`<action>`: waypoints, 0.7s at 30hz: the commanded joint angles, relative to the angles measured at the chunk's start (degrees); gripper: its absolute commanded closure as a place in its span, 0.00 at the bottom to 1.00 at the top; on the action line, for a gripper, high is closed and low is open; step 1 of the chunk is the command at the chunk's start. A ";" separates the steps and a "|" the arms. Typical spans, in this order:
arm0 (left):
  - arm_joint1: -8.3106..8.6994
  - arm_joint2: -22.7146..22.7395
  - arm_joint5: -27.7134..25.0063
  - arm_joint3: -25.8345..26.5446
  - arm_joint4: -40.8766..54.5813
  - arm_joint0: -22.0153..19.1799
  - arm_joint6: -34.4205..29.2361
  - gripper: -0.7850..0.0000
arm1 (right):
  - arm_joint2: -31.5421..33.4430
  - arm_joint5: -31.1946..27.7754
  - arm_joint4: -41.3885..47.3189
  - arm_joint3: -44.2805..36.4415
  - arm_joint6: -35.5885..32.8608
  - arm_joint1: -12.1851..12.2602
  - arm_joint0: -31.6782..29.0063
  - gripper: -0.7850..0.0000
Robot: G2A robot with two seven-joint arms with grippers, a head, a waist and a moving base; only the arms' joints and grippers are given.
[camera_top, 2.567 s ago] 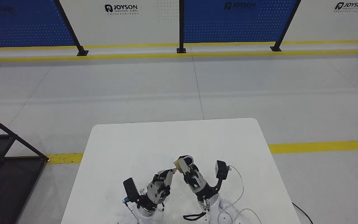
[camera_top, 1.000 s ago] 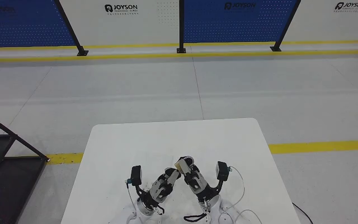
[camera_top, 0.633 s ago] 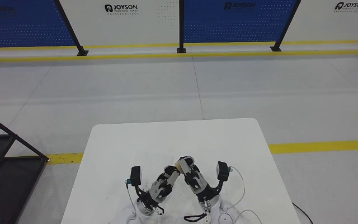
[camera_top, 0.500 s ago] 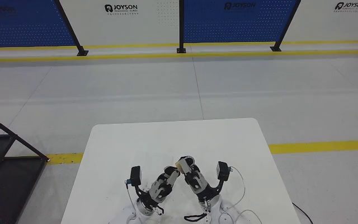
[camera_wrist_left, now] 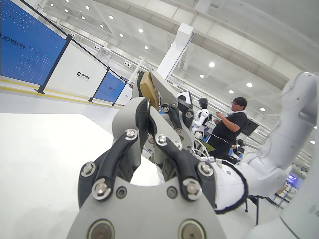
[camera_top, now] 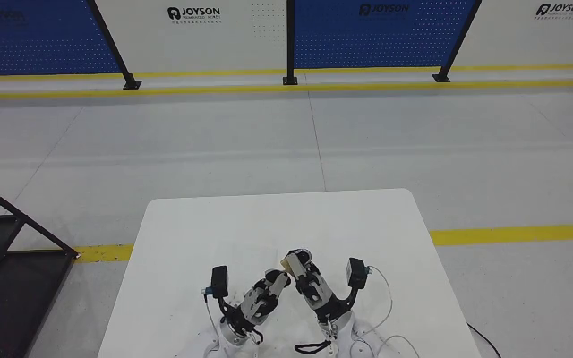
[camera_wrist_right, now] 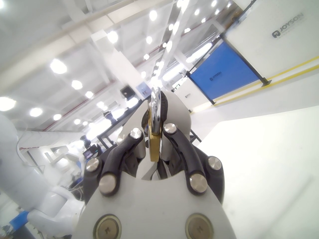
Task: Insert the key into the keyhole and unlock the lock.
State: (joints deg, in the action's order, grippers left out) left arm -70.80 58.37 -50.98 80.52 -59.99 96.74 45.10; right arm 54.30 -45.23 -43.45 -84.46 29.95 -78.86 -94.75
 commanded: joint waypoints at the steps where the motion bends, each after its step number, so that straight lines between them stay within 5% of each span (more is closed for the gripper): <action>1: -0.01 0.29 2.02 0.41 -1.90 0.22 1.30 1.00 | 0.00 0.00 0.00 0.00 -0.01 0.00 -0.01 1.00; 21: -0.17 -0.85 20.51 0.16 -19.04 1.05 15.18 1.00 | 0.35 1.66 -0.32 -1.07 -0.33 0.13 -1.07 1.00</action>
State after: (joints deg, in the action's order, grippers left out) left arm -70.97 57.60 -31.39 80.76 -78.51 97.81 59.92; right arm 54.61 -43.78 -43.72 -85.47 29.63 -78.74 -95.77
